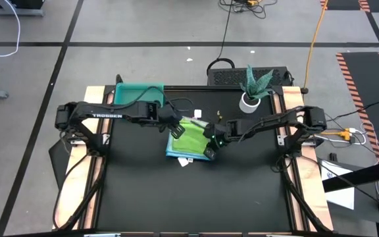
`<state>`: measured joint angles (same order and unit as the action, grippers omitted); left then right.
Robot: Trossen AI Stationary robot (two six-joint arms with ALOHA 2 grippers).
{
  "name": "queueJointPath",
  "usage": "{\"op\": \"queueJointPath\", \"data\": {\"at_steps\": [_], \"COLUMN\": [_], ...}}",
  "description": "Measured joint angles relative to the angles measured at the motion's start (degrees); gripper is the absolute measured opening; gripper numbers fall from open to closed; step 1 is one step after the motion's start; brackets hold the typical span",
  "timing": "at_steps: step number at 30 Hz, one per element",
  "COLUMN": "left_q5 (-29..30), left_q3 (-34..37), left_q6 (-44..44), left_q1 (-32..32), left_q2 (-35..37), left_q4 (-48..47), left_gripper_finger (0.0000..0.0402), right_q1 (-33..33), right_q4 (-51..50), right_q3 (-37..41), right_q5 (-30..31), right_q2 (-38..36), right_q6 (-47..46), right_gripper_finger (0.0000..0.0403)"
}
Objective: Fold microfiber towels
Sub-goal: Stack the folded green microfiber towel on top of the folded light blue microfiber towel
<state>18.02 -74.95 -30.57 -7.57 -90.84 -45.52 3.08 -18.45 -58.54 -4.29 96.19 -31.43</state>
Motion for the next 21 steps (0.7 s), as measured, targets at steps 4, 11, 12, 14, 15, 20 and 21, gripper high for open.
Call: {"op": "queueJointPath", "data": {"at_steps": [4, 11, 12, 14, 15, 20, 21], "left_q5": [-0.06, -1.95, -1.97, -2.01, -2.03, -4.99, -5.12], "left_q3": [-0.03, -0.03, -0.03, -0.03, 0.01, 3.24, 3.56], "left_q6": [-0.24, -0.53, -0.69, -0.86, -0.35, 2.41, 2.56], "left_q1": [0.24, 0.62, 0.72, 1.1, 1.34, 1.26, 1.25], "left_q2": [0.05, 0.05, 0.05, 0.05, 0.05, -3.49, -4.48], "left_q4": [0.04, 0.33, 0.39, 0.38, 0.61, 6.59, 8.29], "left_gripper_finger": [0.0154, 0.0154, 0.0154, 0.0154, 0.0154, 0.0154, 0.0154], "right_q1": [-2.94, -3.9, -3.88, -3.58, -3.44, -2.2, -2.03], "right_q4": [0.09, -0.02, -0.22, -0.05, -0.06, 0.25, 0.24], "right_q3": [0.0, -0.01, 0.0, 0.0, 0.0, -0.02, -0.02], "right_q5": [-0.76, 3.74, 4.66, 6.28, 6.98, 7.52, 7.54], "right_q2": [0.85, -5.74, -6.86, -9.62, -10.91, -16.15, -17.09], "right_q6": [-0.75, -0.7, -0.55, -0.22, 0.02, 0.51, 0.54], "right_gripper_finger": [0.0095, 0.0095, 0.0095, 0.0095, 0.0095, 0.0095, 0.0095]}}
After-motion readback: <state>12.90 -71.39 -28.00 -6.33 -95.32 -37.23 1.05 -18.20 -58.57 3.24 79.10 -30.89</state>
